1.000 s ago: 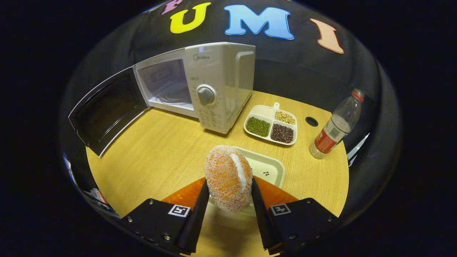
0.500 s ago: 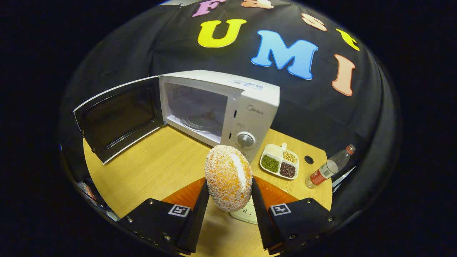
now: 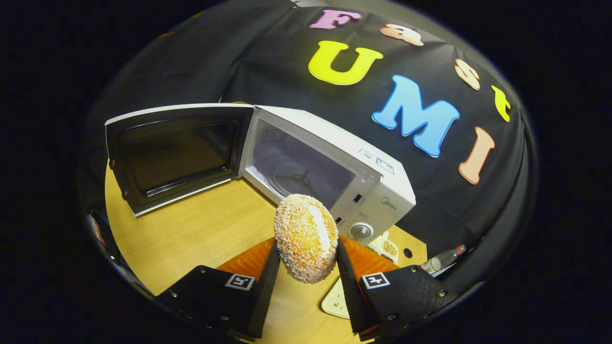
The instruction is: Open the microwave oven with the left hand, put the food in, and close the microwave oven.
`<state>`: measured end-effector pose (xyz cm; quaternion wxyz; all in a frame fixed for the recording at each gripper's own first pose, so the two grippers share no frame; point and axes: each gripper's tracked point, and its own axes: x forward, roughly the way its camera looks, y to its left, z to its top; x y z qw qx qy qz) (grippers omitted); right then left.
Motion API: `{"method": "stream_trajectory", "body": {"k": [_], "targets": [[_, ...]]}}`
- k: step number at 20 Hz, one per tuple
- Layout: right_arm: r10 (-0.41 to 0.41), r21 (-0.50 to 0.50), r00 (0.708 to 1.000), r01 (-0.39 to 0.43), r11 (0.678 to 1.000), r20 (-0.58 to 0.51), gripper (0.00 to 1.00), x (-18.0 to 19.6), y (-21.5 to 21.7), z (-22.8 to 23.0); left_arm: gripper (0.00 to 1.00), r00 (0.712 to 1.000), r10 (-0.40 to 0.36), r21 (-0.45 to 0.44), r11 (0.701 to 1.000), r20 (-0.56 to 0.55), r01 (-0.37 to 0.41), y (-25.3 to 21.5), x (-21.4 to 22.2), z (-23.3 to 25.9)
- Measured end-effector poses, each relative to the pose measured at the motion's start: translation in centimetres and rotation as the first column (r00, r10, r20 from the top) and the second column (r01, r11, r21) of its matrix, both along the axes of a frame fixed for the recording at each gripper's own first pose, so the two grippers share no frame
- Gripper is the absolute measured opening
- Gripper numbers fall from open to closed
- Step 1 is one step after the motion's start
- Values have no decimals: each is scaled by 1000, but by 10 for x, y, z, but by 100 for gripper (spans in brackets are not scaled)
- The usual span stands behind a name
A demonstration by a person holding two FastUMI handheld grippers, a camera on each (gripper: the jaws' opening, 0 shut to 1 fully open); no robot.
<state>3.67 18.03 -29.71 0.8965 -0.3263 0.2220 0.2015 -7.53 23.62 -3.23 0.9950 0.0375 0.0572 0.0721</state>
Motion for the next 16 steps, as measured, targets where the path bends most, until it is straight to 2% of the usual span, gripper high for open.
{"method": "stream_trajectory", "body": {"k": [3, 5, 8, 12, 16], "targets": [[57, -114, 996, -49, 992, 68, 67, 11, 12, -1, 99, 1000, 1, 12, 1000, -15, -1, 17, -4, -6], [113, -203, 988, -89, 975, 109, 67, 18, 25, 1, 99, 1000, 2, 20, 1000, -23, -1, 27, -8, -9], [185, -341, 968, -119, 932, 169, 67, 37, 35, 0, 99, 999, 8, 24, 1000, -32, -8, 38, -13, -13], [248, -461, 949, -134, 877, 196, 67, 67, 44, -12, 99, 999, 40, 32, 999, -36, -39, 56, -23, -16], [298, -566, 942, -163, 808, 153, 67, 106, 51, -39, 99, 995, 93, 38, 995, -44, -91, 74, -34, -16]]}}
